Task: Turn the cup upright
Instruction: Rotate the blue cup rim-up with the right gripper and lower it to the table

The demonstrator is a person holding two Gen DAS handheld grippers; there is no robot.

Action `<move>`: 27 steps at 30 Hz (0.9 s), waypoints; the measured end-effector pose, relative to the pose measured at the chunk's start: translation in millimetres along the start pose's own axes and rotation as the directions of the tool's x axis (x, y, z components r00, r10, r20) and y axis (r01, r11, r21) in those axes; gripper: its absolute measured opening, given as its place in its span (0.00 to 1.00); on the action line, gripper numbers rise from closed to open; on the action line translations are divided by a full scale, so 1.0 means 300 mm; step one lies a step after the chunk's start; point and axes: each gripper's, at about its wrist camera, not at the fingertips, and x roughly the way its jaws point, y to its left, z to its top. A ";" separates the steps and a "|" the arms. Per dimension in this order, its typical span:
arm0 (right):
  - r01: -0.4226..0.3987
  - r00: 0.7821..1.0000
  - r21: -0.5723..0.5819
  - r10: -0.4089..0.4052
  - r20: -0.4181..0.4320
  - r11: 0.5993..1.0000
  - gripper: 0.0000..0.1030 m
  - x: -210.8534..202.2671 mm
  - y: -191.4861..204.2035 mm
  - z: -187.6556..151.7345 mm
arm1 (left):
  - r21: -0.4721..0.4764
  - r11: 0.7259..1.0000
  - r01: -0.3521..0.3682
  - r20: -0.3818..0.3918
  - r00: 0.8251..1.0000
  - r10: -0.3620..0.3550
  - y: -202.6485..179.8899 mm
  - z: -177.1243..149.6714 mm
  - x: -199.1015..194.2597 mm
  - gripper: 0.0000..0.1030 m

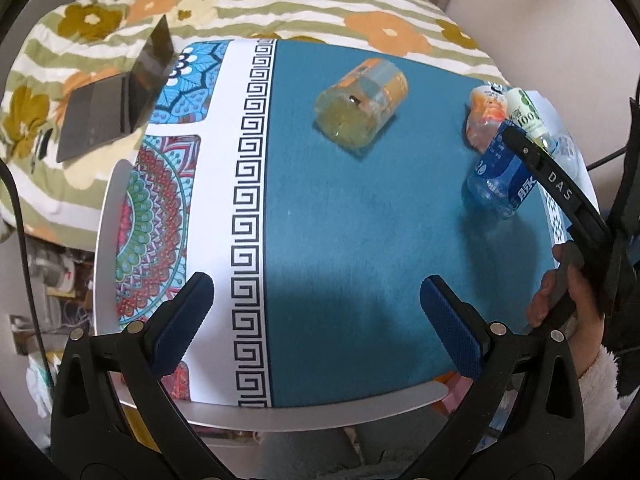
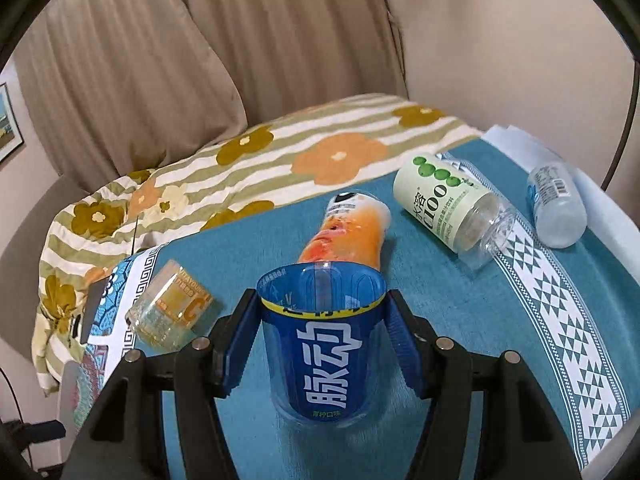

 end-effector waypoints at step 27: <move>0.019 0.998 -0.181 -0.028 -0.047 0.983 0.65 -0.082 0.030 -0.109 | -0.003 1.000 0.017 0.007 1.000 -0.017 -0.066 -0.040 -0.016 1.00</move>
